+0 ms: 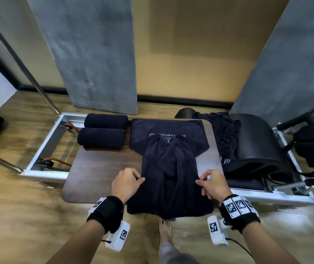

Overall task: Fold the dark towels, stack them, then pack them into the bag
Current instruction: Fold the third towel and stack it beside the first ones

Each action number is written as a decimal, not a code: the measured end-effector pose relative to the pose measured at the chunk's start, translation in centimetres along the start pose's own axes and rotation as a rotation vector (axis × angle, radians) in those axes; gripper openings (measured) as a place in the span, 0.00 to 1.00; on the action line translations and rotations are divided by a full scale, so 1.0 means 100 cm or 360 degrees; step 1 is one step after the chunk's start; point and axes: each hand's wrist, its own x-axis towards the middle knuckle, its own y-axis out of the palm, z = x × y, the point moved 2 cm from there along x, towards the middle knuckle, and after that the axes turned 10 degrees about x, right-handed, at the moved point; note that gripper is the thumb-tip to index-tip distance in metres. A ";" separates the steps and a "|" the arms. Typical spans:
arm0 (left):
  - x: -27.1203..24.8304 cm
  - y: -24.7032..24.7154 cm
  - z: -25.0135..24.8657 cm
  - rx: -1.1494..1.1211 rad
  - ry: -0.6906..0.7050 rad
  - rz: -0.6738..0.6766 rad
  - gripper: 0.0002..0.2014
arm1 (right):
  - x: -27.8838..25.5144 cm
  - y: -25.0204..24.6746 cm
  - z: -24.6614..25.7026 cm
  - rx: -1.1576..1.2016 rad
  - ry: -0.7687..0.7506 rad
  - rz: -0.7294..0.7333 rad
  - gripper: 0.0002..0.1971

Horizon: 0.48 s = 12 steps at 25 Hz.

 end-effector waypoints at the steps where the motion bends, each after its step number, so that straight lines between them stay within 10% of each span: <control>1: 0.000 0.000 -0.001 -0.0005 -0.0023 0.0006 0.10 | -0.003 0.001 0.000 0.0042 0.0025 0.0009 0.11; 8: 0.013 -0.024 -0.005 -0.1280 -0.0062 -0.0367 0.03 | -0.015 -0.017 0.043 0.0982 -0.0244 -0.0204 0.09; 12: -0.003 -0.014 0.004 -0.0958 0.0242 -0.0303 0.23 | -0.025 -0.010 0.027 0.0513 -0.0477 -0.0243 0.15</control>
